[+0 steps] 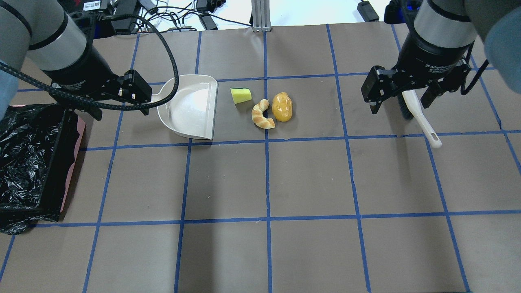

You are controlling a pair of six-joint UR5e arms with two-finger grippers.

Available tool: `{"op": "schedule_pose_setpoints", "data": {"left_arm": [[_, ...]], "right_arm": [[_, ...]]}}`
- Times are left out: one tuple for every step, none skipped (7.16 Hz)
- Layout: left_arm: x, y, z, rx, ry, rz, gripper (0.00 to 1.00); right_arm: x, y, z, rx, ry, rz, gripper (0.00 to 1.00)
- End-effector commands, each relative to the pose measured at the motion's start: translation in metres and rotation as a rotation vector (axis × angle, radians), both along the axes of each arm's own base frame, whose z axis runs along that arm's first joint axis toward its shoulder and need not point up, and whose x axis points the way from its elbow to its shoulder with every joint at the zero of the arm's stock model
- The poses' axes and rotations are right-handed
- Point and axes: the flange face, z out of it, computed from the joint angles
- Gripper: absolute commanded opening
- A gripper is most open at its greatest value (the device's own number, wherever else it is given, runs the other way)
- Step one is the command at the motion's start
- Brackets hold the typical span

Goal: Sweep and dump trash into bin
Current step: 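Move the right gripper above the white brush handle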

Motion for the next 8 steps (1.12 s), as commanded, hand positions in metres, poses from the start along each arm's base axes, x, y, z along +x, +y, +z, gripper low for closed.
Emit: {"op": "schedule_pose_setpoints", "data": {"left_arm": [[0.0000, 0.0005, 0.0007, -0.002, 0.000, 0.000, 1.00], [-0.0001, 0.0010, 0.0014, -0.003, 0.000, 0.000, 1.00], [0.0000, 0.0005, 0.0007, -0.002, 0.000, 0.000, 1.00], [0.0000, 0.0005, 0.0007, -0.002, 0.000, 0.000, 1.00], [0.0000, 0.0000, 0.0000, 0.000, 0.000, 0.000, 1.00], [0.0000, 0.0000, 0.0000, 0.000, 0.000, 0.000, 1.00], [0.0000, -0.0005, -0.0007, 0.001, 0.000, 0.000, 1.00], [0.0000, -0.0005, -0.0007, 0.001, 0.000, 0.000, 1.00]], "right_arm": [[-0.0005, -0.0003, 0.0010, -0.007, 0.005, -0.003, 1.00], [0.0000, -0.0008, 0.0003, -0.005, 0.000, -0.002, 1.00], [0.0001, -0.0004, -0.0002, -0.001, -0.001, 0.000, 1.00], [-0.0021, -0.0014, 0.0008, -0.005, 0.000, -0.005, 1.00], [-0.0021, -0.0012, 0.0007, -0.004, 0.000, -0.003, 1.00], [-0.0035, -0.0016, 0.0007, -0.003, 0.000, -0.002, 1.00], [-0.0050, -0.0023, 0.0010, -0.006, 0.001, 0.002, 1.00], [-0.0066, -0.0036, 0.0015, -0.011, 0.010, 0.002, 1.00]]}}
